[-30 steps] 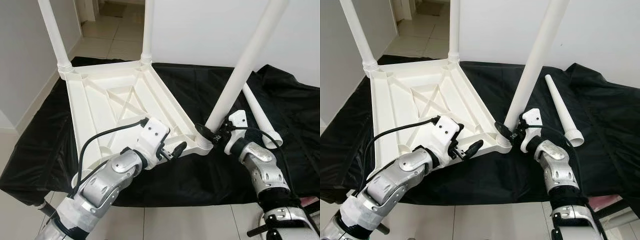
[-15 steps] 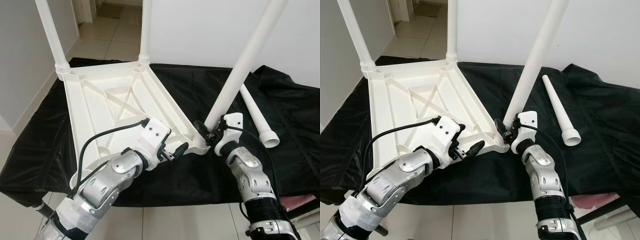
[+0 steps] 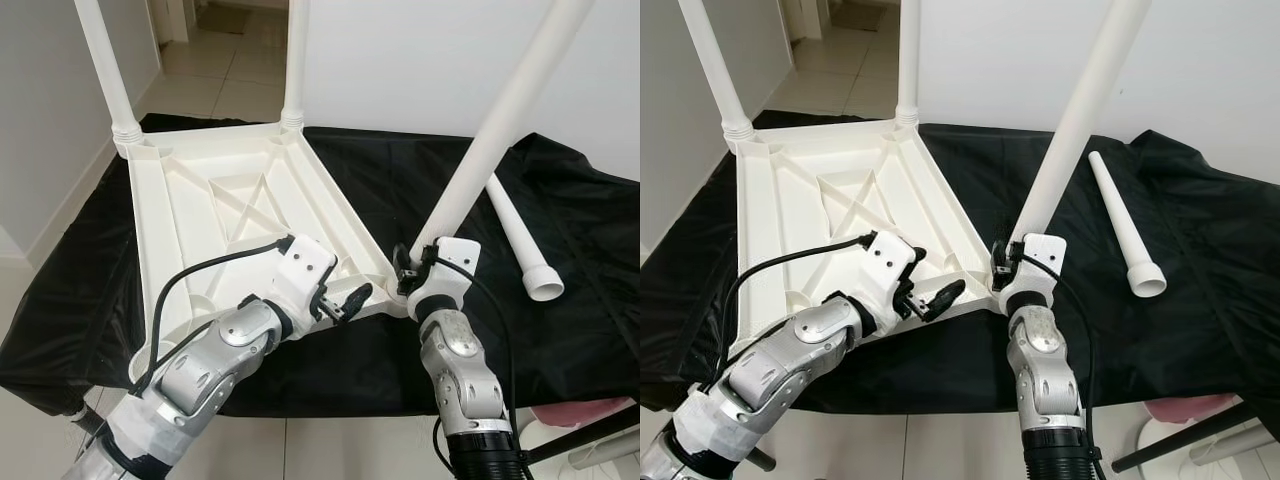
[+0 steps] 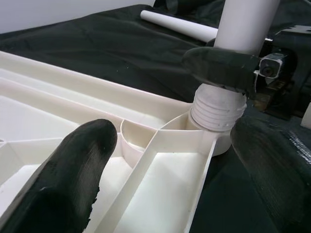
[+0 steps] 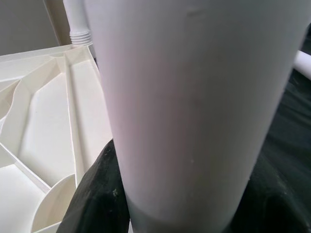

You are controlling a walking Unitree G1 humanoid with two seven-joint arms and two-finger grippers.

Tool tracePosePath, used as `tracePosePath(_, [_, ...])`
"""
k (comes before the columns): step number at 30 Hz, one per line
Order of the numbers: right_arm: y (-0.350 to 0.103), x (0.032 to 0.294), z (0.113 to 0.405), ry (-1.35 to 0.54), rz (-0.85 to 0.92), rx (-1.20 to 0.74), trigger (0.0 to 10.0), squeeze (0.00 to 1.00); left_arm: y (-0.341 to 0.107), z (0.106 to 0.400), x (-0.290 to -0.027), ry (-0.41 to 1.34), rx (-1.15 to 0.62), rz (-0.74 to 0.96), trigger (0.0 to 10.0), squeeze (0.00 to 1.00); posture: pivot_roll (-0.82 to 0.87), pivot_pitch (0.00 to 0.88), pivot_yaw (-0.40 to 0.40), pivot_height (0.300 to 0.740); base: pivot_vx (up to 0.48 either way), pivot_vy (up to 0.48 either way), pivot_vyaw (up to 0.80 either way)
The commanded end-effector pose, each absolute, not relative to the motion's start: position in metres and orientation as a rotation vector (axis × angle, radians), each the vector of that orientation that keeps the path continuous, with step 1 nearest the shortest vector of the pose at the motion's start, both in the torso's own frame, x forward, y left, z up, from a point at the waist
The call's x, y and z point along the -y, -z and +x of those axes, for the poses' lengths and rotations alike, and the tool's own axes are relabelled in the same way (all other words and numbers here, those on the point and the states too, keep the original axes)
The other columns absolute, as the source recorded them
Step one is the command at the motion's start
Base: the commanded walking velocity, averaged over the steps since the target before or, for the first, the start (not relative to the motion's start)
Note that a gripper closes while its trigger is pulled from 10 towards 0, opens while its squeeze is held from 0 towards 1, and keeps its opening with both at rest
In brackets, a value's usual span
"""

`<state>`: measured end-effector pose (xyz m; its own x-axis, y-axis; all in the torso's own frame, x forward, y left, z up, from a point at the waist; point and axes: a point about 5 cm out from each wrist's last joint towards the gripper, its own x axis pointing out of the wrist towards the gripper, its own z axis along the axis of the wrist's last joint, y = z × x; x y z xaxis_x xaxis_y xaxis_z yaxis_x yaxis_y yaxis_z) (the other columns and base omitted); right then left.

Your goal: Building children table

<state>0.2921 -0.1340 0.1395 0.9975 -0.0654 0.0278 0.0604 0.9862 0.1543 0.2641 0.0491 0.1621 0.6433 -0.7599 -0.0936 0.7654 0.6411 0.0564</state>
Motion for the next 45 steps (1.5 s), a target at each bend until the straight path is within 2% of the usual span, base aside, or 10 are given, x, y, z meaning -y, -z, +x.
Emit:
tracePosePath(1, [-0.123,0.123,0.284,0.085,0.239,-0.059,10.0,0.00,-0.163,0.254,-0.044,1.073,-0.076,0.088,10.0,0.00,-0.02,0.000,-0.061,0.740,0.000,0.000,0.00])
tracePosePath(6, [-0.129,0.127,0.282,0.081,0.212,-0.025,10.0,0.00,-0.164,0.254,-0.045,1.072,-0.076,0.086,10.0,0.00,-0.02,0.000,-0.059,0.740,0.000,0.000,0.00])
tracePosePath(7, [-0.131,0.127,0.282,0.050,0.200,0.002,10.0,0.87,-0.164,0.255,-0.045,1.070,-0.075,0.087,10.0,0.00,-0.01,0.000,-0.059,0.740,0.000,0.000,0.00])
tracePosePath(9, [-0.133,0.128,0.281,0.022,0.189,0.025,10.0,1.00,-0.165,0.256,-0.045,1.068,-0.073,0.088,10.0,0.00,-0.01,0.000,-0.058,0.740,0.000,0.000,0.00])
tracePosePath(15, [-0.135,0.142,0.282,-0.061,0.157,0.068,10.0,1.00,-0.165,0.256,-0.045,1.065,-0.071,0.088,10.0,0.00,-0.02,0.000,-0.060,0.740,0.000,0.000,0.00])
tracePosePath(16, [-0.136,0.145,0.283,-0.089,0.137,0.072,10.0,0.85,-0.165,0.256,-0.045,1.065,-0.070,0.088,10.0,0.00,-0.02,0.000,-0.060,0.740,0.000,0.000,0.00])
tracePosePath(17, [-0.136,0.147,0.283,-0.105,0.122,0.074,10.0,0.85,-0.165,0.256,-0.045,1.065,-0.070,0.088,10.0,0.00,-0.02,0.000,-0.060,0.740,0.000,0.000,0.00])
tracePosePath(18, [-0.137,0.150,0.285,-0.137,0.103,0.073,10.0,0.00,-0.165,0.256,-0.045,1.065,-0.071,0.086,10.0,0.00,-0.02,0.000,-0.062,0.740,0.000,0.000,0.00])
tracePosePath(43, [-0.136,0.171,0.312,-0.590,-0.096,0.089,10.0,0.00,-0.165,0.257,-0.039,0.988,-0.023,0.134,10.0,0.00,0.01,0.000,-0.071,0.740,0.000,0.000,0.00])
tracePosePath(45, [-0.130,0.171,0.315,-0.612,-0.132,0.071,1.9,0.00,-0.166,0.259,-0.039,0.976,-0.022,0.126,10.0,0.00,0.01,0.000,-0.075,0.740,0.000,0.000,0.00])
